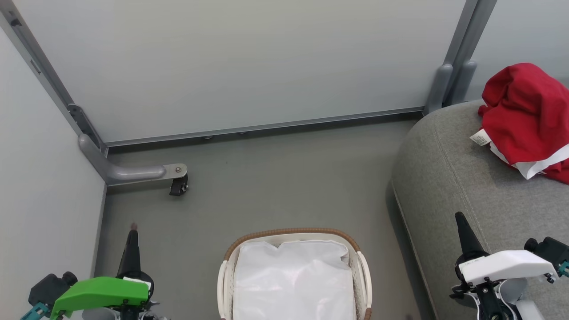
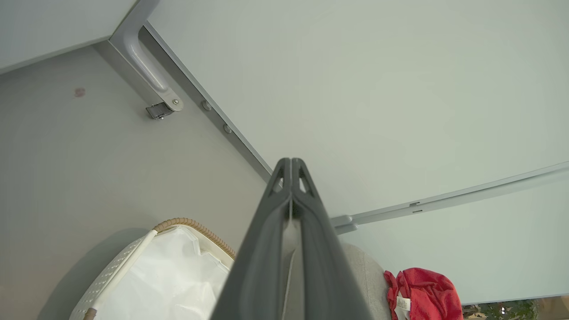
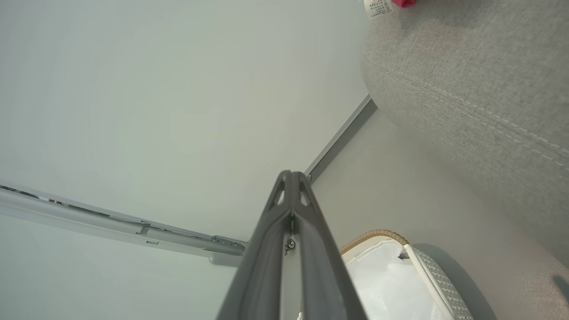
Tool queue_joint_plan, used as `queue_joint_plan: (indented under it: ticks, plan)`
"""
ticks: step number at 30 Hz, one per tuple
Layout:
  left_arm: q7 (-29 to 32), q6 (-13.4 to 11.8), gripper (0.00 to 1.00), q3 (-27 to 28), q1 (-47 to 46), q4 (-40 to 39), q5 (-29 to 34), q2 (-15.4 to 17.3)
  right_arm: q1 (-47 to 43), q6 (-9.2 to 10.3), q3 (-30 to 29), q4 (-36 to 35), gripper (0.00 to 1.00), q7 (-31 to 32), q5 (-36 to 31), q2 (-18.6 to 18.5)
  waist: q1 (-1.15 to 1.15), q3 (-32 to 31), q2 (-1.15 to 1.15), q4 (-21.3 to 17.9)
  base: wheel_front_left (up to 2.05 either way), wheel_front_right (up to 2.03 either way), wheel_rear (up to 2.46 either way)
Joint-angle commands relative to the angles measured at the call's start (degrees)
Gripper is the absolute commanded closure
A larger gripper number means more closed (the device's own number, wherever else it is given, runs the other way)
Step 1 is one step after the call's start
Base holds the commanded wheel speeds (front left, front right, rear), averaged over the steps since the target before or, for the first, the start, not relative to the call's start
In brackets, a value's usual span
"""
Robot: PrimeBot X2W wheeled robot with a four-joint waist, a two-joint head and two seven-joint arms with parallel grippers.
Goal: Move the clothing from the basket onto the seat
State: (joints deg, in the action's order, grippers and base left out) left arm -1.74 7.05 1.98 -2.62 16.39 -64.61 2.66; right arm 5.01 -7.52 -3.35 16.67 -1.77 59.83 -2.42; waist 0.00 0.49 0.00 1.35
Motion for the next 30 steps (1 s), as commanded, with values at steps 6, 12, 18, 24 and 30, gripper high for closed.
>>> queue_joint_plan:
  ticks: [6, 12, 18, 24, 30]
  plan:
    - [1.2, 0.2, 1.00, 0.9, -1.7, -1.0, -4.0, 0.3, 1.1, 0.03, -0.6, -1.0, 1.00, 1.2, 4.7, -0.4, 0.00, 0.0, 0.00, -0.1, 0.00, 0.00, 0.00]
    - [2.1, 0.3, 1.00, 1.4, -2.1, -1.2, -7.0, 0.3, 1.2, 0.03, -1.0, -1.2, 1.00, 2.1, 8.2, -0.4, 0.00, -0.1, 0.00, -0.2, 0.00, 0.00, 0.00]
    - [2.9, 0.3, 1.00, 1.8, -2.4, -1.3, -9.9, 0.3, 1.2, 0.03, -1.3, -1.5, 1.00, 2.9, 11.5, -0.5, 0.00, -0.1, 0.00, -0.4, 0.00, 0.00, 0.00]
    - [3.7, 0.4, 1.00, 2.3, -2.5, -1.5, -12.5, 0.3, 1.3, 0.03, -1.6, -1.7, 1.00, 3.8, 14.6, -0.5, 0.00, -0.1, 0.00, -0.5, 0.00, 0.00, 0.00]
    - [4.6, 0.4, 1.00, 2.7, -2.9, -1.7, -15.1, 0.3, 1.4, 0.03, -1.9, -1.9, 1.00, 4.6, 17.7, -0.5, 0.00, -0.1, 0.00, -0.6, 0.00, 0.00, 0.00]
